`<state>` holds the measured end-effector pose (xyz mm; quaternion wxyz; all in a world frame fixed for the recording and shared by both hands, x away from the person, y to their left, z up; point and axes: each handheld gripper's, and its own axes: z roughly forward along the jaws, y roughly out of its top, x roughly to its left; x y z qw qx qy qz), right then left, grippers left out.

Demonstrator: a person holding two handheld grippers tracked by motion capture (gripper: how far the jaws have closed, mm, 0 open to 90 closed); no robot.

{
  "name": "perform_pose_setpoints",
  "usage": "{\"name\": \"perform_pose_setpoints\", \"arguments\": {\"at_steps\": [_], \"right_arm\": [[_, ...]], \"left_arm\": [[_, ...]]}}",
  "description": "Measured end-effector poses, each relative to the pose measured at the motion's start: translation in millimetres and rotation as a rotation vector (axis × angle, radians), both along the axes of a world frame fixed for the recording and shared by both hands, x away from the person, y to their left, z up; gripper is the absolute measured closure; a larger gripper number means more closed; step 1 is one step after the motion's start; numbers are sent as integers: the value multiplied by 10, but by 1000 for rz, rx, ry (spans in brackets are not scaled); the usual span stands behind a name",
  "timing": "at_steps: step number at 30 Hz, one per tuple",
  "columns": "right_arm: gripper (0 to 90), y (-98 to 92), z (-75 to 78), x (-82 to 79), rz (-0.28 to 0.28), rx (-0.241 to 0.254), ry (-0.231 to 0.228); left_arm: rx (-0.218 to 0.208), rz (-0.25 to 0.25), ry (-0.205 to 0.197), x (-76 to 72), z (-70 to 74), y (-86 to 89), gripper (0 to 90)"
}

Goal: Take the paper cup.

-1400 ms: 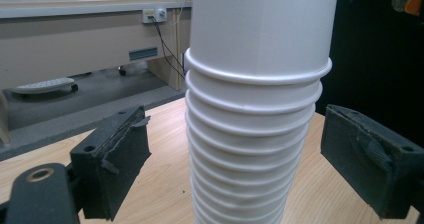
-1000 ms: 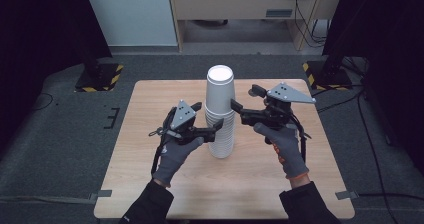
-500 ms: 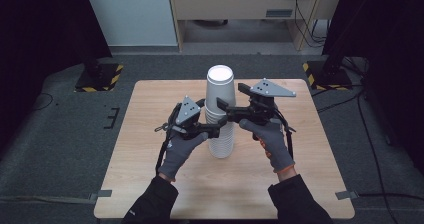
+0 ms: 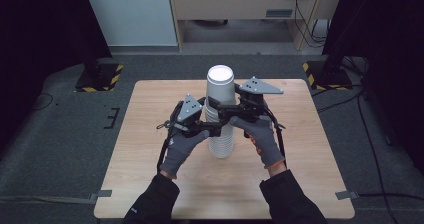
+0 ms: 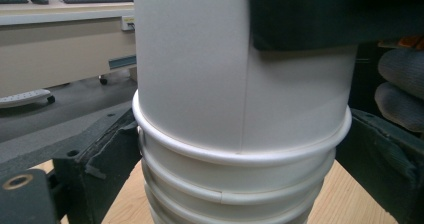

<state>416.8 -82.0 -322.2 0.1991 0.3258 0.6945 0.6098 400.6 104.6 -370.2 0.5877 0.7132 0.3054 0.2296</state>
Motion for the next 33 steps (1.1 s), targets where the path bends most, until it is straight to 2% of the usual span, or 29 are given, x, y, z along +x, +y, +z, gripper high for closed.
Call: {"name": "perform_pose_setpoints", "arguments": {"at_steps": [9,17,22,29,32,33], "right_arm": [[141,-3,11,-1,3,-5,-8],[158,-2,80,-8,0,-5,-27],[146,16,44,-10,-6,8,-35],[111,55,-32,30,-10,-5,-5],[113,54,-77,56,-2,16,30],[117,52,-83,57,0,18,22]], "left_arm": [[10,-3,-3,-4,-6,1,50],[9,-2,-1,-3,-6,7,51],[14,1,-7,-10,4,10,53],[12,-2,-5,-7,2,10,52],[10,-3,-5,-5,0,12,51],[10,-3,-5,-5,0,12,51]]}}
